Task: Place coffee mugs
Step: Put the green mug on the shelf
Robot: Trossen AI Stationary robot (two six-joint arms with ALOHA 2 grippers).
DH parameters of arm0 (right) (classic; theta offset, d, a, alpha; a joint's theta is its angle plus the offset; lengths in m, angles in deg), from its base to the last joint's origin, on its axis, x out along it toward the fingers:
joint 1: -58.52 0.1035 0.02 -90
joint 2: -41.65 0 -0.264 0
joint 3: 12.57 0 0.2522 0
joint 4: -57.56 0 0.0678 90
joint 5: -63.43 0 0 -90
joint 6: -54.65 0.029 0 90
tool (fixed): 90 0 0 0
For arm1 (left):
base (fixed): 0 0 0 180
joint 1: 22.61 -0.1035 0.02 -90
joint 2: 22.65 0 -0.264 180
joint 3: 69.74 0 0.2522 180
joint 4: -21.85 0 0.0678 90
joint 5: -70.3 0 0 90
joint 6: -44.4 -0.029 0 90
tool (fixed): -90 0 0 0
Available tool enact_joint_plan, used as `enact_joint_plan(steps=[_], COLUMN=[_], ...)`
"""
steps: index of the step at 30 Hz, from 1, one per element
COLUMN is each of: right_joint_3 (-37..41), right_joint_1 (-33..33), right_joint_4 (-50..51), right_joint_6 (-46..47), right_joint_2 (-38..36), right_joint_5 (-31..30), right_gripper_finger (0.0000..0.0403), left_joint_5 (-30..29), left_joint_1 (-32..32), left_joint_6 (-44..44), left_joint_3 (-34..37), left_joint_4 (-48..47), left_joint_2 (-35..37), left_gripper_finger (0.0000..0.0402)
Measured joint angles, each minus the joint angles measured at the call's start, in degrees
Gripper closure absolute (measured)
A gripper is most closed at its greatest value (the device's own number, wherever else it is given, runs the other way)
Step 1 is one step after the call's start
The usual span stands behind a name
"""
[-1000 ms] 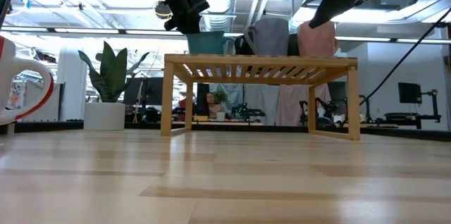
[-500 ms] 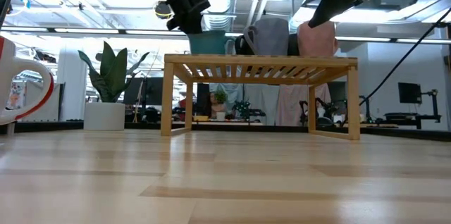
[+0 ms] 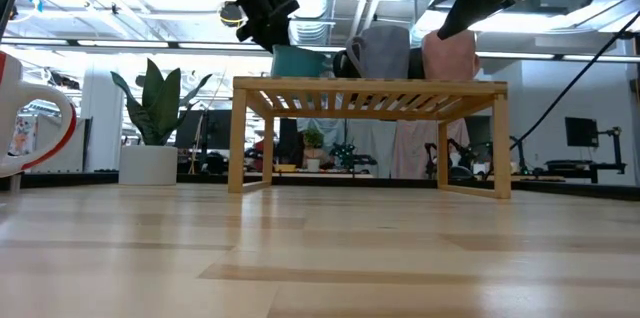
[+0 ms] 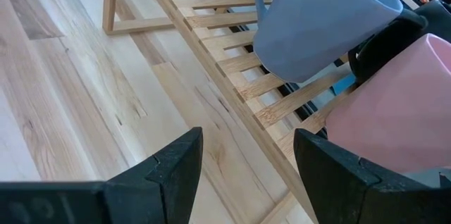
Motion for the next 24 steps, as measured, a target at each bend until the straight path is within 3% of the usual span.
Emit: enact_joint_plan(steps=[24], right_joint_3=[0.00], right_joint_1=[-0.02], right_joint_4=[-0.05], right_joint_6=[0.02], right_joint_2=[-0.01], right_joint_5=[0.00], right_gripper_finger=[0.0154], left_joint_5=[1.96], left_joint_1=[-0.04], left_joint_6=[1.73], left_joint_3=[-0.49], left_joint_4=[-3.45], left_joint_2=[0.02], left_gripper_finger=[0.0273])
